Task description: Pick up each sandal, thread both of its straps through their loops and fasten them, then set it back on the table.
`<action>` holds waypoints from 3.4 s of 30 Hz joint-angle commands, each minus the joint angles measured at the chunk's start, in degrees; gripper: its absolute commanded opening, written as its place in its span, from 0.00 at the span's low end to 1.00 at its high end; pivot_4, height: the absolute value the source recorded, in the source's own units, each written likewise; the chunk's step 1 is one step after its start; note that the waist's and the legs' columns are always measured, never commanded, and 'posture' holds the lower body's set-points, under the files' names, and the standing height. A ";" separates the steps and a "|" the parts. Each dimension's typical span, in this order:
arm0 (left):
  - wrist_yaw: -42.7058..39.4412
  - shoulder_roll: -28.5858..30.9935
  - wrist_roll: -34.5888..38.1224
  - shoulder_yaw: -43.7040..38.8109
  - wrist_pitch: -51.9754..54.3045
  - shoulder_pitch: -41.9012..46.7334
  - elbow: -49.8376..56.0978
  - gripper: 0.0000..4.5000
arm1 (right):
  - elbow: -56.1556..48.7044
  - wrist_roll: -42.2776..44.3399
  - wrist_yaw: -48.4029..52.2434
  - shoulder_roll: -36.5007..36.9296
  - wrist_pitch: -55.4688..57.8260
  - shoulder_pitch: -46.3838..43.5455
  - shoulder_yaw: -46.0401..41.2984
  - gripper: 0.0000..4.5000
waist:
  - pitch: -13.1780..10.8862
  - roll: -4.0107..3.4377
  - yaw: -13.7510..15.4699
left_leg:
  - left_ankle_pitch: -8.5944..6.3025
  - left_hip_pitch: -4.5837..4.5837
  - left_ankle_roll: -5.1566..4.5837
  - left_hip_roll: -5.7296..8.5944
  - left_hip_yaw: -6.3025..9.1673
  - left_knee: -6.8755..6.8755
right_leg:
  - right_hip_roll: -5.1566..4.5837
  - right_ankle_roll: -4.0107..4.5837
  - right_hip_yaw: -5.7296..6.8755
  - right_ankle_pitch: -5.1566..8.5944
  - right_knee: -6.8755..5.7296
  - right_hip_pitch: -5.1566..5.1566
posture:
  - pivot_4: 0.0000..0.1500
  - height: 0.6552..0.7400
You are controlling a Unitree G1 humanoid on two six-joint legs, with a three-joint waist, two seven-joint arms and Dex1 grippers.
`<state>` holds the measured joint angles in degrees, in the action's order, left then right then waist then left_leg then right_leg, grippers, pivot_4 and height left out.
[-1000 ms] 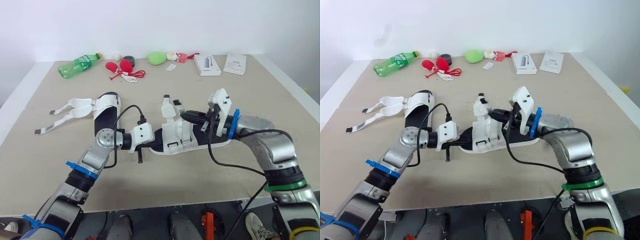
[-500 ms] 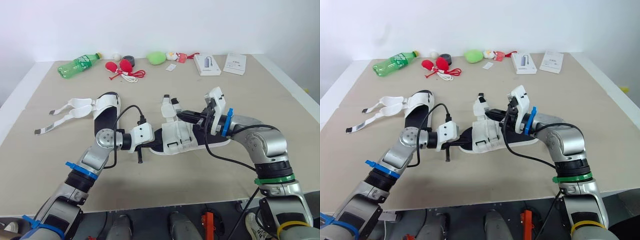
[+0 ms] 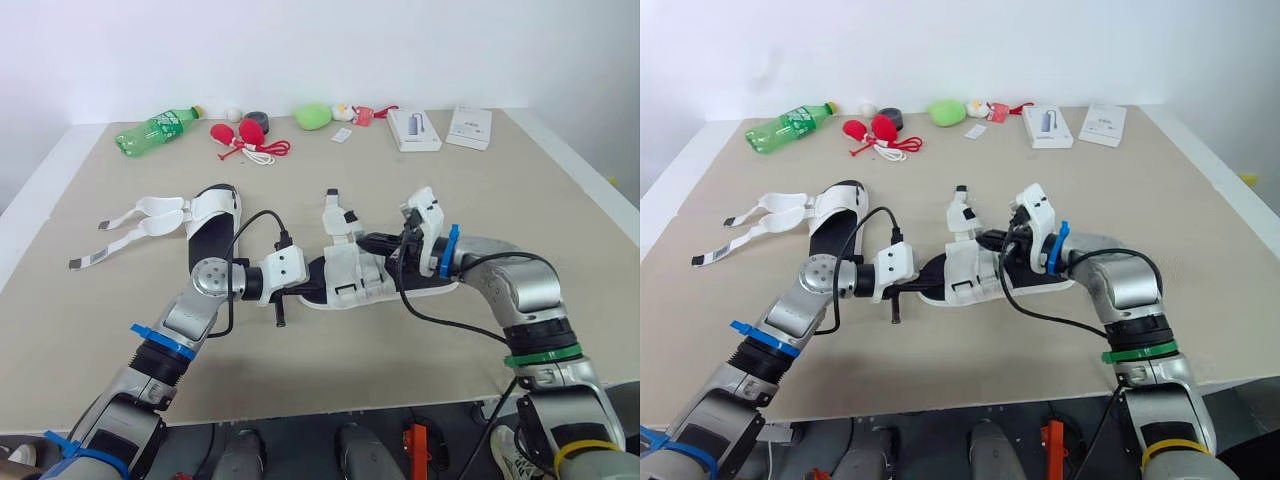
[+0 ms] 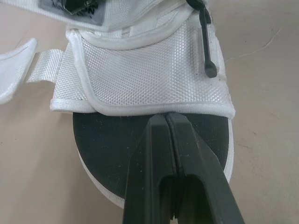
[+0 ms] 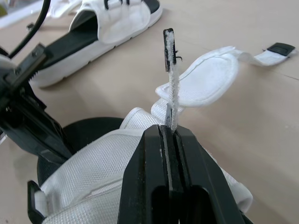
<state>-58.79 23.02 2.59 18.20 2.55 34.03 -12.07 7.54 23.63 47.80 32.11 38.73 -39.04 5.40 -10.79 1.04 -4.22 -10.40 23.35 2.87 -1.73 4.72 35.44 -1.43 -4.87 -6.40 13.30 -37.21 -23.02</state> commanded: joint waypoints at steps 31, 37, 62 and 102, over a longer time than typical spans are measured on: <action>-0.38 0.06 -0.83 0.68 0.95 -1.05 1.03 0.00 | 6.13 -10.48 -1.76 -3.07 -0.78 -7.60 3.67 0.00 | 0.00 -0.02 0.03 | 0.00 0.08 0.00 0.01 0.00 -0.05 | -0.01 0.01 0.00 0.03 0.01 -0.09 | 1.00 1.00; -0.88 -0.03 -0.12 0.65 1.22 -1.61 1.97 0.00 | 5.40 -12.25 -0.02 -1.18 4.09 -7.29 6.48 0.00 | 0.02 -0.03 0.04 | 0.00 0.07 0.00 0.01 0.00 -0.07 | -0.01 0.02 0.00 0.06 0.01 -0.09 | 1.00 1.00; -8.29 2.45 2.41 1.92 -1.47 -2.22 2.62 0.00 | 2.71 -7.27 -2.21 -0.42 11.99 -8.05 -1.36 0.20 | 0.05 0.00 0.04 | -0.13 0.03 -0.06 0.01 0.00 -0.03 | -0.03 0.10 0.02 0.18 0.01 -0.05 | 1.00 1.00; -6.13 3.11 2.37 1.15 -0.62 -3.15 4.26 0.00 | 47.41 2.65 5.50 -16.06 14.28 -38.29 -14.32 1.00 | -0.01 -0.09 -0.21 | -0.13 0.30 -0.06 0.00 0.01 -0.08 | 0.00 0.05 0.02 0.13 -0.01 -0.30 | 1.00 1.00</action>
<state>-65.65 25.66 6.01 19.39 1.14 31.50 -7.83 55.70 24.51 52.44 16.02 53.28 -74.55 -6.98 -10.79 0.95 -4.43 -10.53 23.66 2.81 -1.73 4.73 35.37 -1.43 -4.82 -6.38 13.42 -37.22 -23.33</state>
